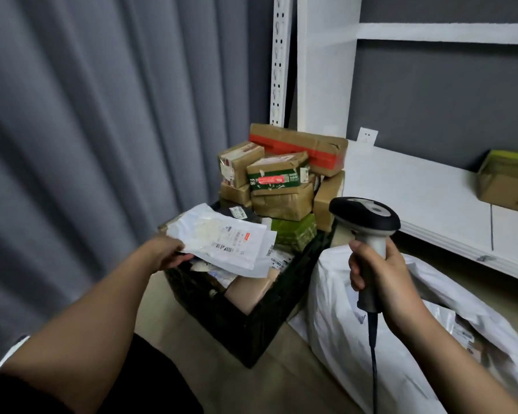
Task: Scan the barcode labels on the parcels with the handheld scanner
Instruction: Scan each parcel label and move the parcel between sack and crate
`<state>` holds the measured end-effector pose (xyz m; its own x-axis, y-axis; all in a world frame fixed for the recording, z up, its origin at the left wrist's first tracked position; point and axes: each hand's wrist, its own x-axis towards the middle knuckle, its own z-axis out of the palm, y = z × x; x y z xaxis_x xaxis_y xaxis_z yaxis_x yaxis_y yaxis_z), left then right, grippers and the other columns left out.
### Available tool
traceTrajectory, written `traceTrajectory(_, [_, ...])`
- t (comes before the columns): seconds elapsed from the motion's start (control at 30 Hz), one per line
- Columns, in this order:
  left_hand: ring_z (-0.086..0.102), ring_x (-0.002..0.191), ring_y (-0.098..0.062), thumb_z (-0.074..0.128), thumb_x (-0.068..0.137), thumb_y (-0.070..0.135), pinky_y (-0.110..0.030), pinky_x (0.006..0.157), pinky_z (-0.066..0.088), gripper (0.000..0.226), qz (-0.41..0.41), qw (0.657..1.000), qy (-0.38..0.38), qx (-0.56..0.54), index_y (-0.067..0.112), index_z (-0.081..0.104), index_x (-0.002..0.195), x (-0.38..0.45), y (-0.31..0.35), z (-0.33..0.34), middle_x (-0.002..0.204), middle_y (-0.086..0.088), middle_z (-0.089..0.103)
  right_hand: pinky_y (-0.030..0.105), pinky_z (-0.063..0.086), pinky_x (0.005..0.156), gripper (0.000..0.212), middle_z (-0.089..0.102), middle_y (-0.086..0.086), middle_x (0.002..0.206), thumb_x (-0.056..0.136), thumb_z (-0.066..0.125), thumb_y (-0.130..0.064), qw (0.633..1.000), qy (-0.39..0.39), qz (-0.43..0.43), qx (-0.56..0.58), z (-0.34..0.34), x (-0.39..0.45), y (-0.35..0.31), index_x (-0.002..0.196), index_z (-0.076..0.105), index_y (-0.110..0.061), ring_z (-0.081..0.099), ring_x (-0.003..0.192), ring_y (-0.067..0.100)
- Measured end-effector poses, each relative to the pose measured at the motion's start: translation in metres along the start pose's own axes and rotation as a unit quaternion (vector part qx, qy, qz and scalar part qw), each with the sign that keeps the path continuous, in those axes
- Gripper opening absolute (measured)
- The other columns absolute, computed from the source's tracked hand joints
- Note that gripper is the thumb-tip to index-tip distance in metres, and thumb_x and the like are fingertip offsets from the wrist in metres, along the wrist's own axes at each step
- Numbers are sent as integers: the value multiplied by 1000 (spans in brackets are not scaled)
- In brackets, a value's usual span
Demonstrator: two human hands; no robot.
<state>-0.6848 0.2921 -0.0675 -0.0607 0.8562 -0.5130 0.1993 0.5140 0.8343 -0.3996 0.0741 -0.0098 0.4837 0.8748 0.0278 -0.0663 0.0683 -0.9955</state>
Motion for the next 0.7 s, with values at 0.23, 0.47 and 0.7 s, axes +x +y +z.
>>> traceTrajectory(0.23, [52, 114, -36, 72, 79, 30, -43, 92, 49, 75, 168, 905, 149, 363, 9, 34, 140, 24, -8, 23, 132, -20, 47, 23, 35, 42, 12, 45, 4, 52, 96, 55, -8, 1000, -8, 17, -18, 14, 3, 9, 91, 48, -15, 36, 39, 14])
traceTrajectory(0.47, [39, 122, -28, 62, 84, 38, -43, 101, 29, 59, 353, 633, 243, 645, 16, 42, 136, 19, -11, 50, 136, -10, 41, 23, 36, 41, 10, 45, 5, 54, 96, 54, -7, 999, -4, 24, -27, 18, 7, 12, 91, 48, -14, 36, 39, 14])
traceTrajectory(0.7, [44, 125, -28, 36, 91, 62, -46, 108, 22, 64, 222, 719, 168, 637, 15, 45, 134, 22, -14, 61, 133, -9, 51, 22, 35, 40, 12, 45, 2, 52, 97, 54, -9, 999, 14, 34, -22, 15, 12, 12, 89, 46, -13, 37, 38, 13])
